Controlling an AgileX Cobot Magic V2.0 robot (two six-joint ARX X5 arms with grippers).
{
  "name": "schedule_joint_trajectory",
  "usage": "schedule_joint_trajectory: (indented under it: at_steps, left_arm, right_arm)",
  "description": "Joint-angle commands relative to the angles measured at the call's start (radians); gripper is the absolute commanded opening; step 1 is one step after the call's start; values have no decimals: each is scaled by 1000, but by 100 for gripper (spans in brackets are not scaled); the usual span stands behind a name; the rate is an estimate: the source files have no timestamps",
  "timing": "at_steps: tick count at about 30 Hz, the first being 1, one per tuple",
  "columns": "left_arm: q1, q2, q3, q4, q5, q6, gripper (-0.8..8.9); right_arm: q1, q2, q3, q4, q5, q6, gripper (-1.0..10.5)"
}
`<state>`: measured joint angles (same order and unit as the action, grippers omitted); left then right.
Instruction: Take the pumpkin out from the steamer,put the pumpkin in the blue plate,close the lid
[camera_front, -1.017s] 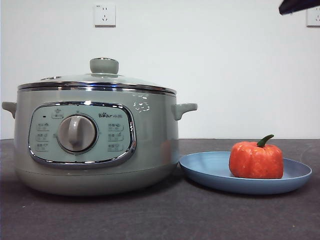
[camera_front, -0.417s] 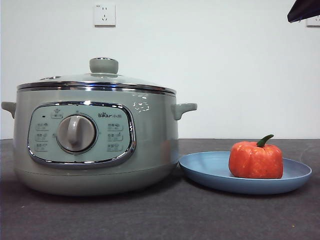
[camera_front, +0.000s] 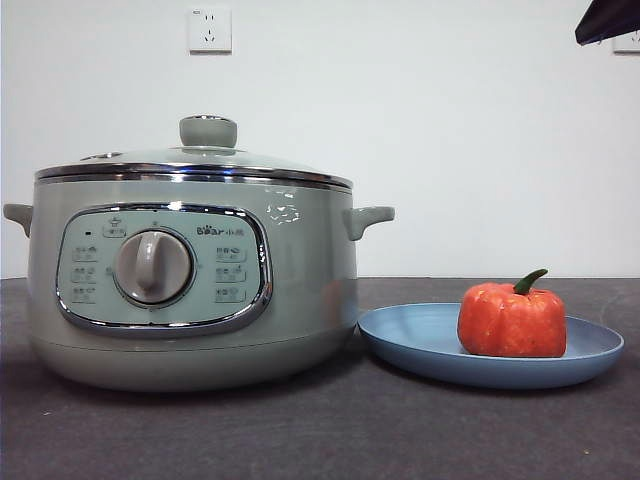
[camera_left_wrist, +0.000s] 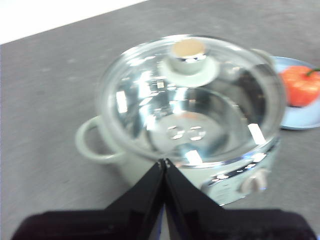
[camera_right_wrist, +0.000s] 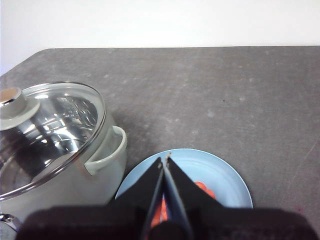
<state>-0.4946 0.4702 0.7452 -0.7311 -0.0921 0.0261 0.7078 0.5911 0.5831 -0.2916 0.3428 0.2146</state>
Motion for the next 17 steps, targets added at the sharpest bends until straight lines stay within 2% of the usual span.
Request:
schedule_joint_trajectory:
  at_steps: [1, 4, 11, 17]
  left_arm:
    - [48, -73, -8, -15, -4, 2, -4]
    - [154, -184, -51, 45, -5, -27, -4]
    - [407, -382, -332, 365, -3, -34, -4]
    - [511, -403, -548, 495, -2, -34, -4]
  right_arm:
    - [2, -3, -8, 3, 3, 12, 1]
    - [2, -3, -8, 2, 3, 12, 1]
    - [2, -3, -8, -9, 4, 12, 1]
    - [2, -3, -8, -8, 3, 12, 1]
